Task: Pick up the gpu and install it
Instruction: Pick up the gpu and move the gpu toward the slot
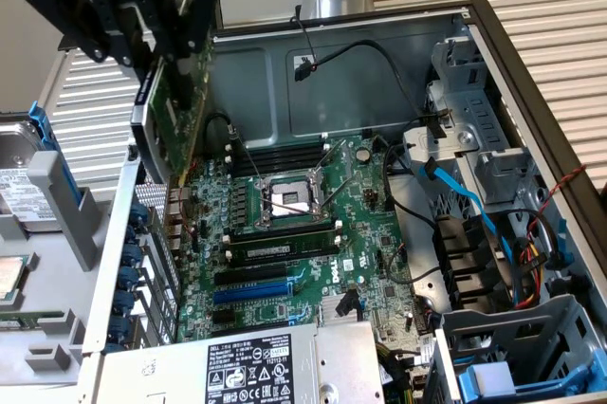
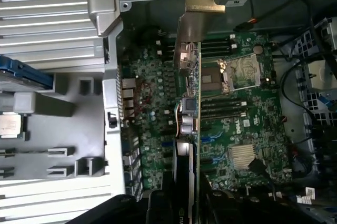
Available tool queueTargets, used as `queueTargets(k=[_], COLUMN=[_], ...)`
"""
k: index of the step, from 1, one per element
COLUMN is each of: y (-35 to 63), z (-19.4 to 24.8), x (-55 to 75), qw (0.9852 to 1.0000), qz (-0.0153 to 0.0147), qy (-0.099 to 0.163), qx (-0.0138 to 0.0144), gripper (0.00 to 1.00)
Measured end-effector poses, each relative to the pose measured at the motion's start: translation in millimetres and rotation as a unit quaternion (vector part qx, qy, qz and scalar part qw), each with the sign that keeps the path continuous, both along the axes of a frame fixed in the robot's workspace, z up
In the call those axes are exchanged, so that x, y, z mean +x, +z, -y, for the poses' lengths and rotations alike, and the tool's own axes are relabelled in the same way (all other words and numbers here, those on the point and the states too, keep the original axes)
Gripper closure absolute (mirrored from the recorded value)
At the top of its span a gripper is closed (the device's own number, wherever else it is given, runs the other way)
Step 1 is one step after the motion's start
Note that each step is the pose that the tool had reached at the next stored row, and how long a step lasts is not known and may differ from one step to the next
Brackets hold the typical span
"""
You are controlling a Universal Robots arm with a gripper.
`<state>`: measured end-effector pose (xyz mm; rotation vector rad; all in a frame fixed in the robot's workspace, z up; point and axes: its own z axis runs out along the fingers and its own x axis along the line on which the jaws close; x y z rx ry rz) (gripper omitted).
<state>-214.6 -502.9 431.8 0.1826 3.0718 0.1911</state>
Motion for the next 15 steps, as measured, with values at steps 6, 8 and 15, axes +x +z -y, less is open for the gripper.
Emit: queueTargets(k=[6, 8, 15], y=[0.0, 0.0, 0.0], z=[0.1, 0.0, 0.1], x=[27.2, 36.2, 61.8], qw=[1.0, 1.0, 1.0], qz=[0.0, 0.0, -0.0001], qy=[0.0, 0.0, 0.0], qx=[0.0, 0.0, 0.0], gripper=[0.71, 0.71, 0.71])
